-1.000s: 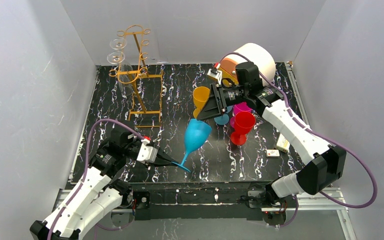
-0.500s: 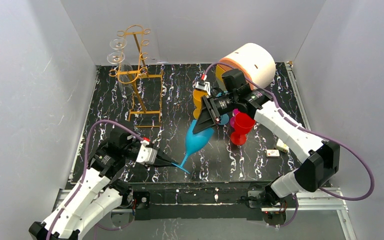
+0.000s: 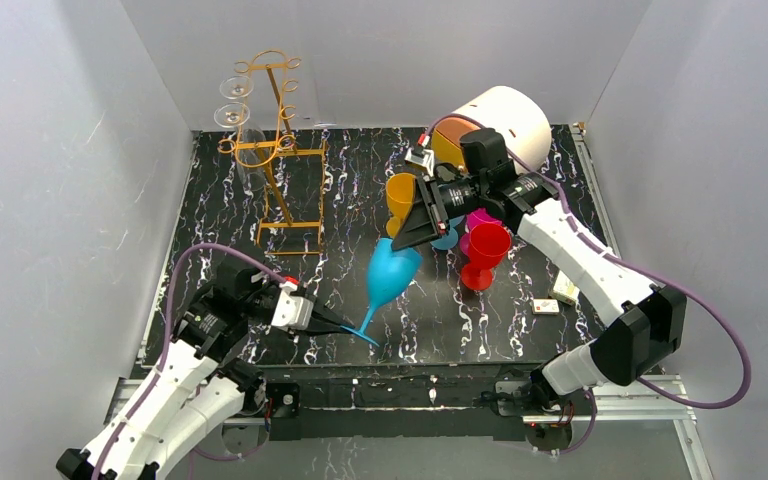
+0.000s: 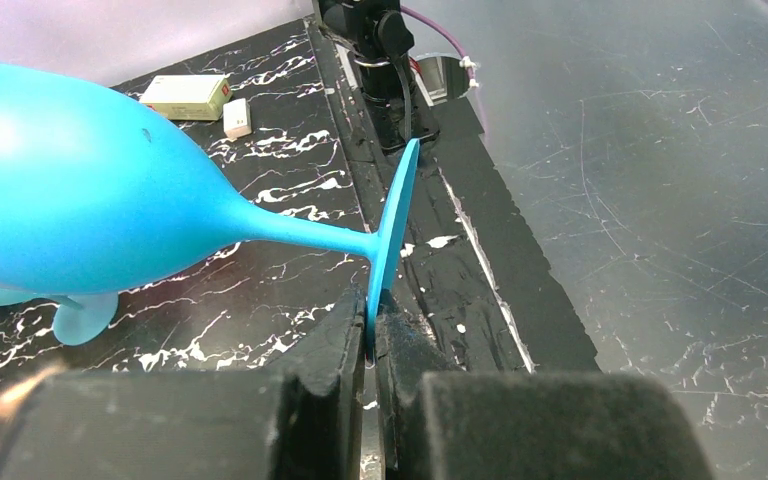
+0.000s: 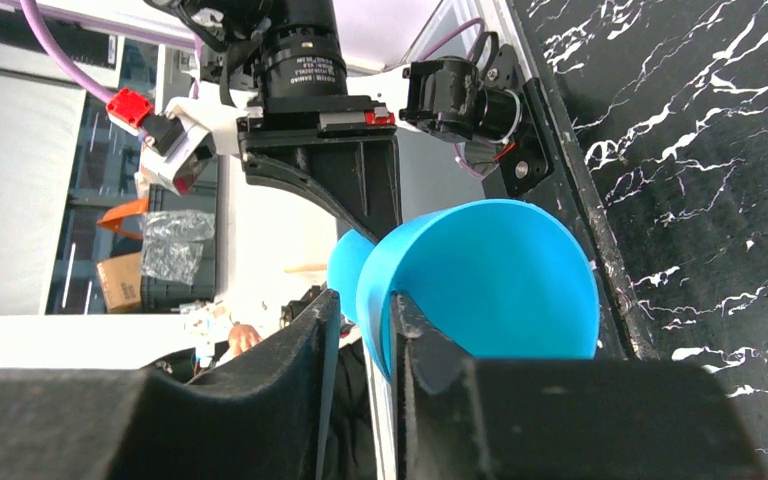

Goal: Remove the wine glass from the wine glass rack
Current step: Place the wine glass at the center of the board.

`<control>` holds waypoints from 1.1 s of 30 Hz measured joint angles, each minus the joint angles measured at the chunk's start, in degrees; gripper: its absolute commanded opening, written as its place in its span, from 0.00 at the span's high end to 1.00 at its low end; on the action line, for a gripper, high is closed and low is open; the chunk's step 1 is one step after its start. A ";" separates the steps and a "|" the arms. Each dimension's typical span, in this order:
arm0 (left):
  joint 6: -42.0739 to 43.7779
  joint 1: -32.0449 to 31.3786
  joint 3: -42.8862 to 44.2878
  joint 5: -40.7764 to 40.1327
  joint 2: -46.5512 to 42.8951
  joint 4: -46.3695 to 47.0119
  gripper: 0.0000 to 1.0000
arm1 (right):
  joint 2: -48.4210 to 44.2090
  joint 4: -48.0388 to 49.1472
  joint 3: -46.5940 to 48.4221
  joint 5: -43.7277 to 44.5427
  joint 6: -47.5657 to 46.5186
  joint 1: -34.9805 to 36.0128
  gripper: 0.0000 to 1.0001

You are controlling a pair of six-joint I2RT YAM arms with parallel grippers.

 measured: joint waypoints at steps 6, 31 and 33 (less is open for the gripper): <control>0.68 0.00 0.00 0.42 0.68 -0.17 1.00 | -0.13 3.28 -2.54 -3.54 1.86 0.02 0.68; 1.57 -0.28 1.46 -2.29 1.33 -0.31 0.92 | 0.57 -0.85 0.09 -8.90 -2.40 0.07 0.99; 1.33 -0.28 1.53 -2.80 0.87 -0.35 0.80 | 0.33 -0.50 0.04 -8.79 -2.01 0.09 0.99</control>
